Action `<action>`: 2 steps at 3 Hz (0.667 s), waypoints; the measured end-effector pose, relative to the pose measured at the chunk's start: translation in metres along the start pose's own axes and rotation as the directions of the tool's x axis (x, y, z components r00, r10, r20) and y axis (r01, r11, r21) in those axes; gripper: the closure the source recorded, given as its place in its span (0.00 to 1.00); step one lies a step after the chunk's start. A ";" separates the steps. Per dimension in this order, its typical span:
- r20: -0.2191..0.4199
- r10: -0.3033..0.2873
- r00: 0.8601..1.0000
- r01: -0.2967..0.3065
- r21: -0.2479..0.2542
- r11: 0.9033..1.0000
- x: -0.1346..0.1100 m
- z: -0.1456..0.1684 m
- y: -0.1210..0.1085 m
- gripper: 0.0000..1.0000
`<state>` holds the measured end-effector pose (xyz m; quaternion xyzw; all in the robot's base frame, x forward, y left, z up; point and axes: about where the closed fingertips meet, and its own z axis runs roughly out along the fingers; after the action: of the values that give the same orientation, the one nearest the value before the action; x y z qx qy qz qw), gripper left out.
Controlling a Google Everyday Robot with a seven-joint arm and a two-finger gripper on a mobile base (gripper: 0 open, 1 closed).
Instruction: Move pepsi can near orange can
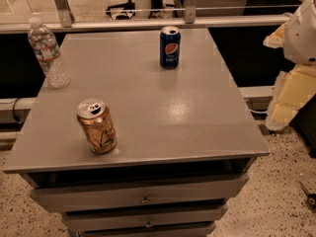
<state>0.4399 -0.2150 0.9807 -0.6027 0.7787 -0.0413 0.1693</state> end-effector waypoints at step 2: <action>0.069 0.026 0.997 -0.030 0.070 0.997 -0.021 0.043 -0.052 0.00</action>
Offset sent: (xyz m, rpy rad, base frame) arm 0.1436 0.0230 -0.0508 0.1229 -0.1527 -0.0591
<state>0.5058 -0.2027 0.9589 -0.5864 0.7789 -0.0461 0.2177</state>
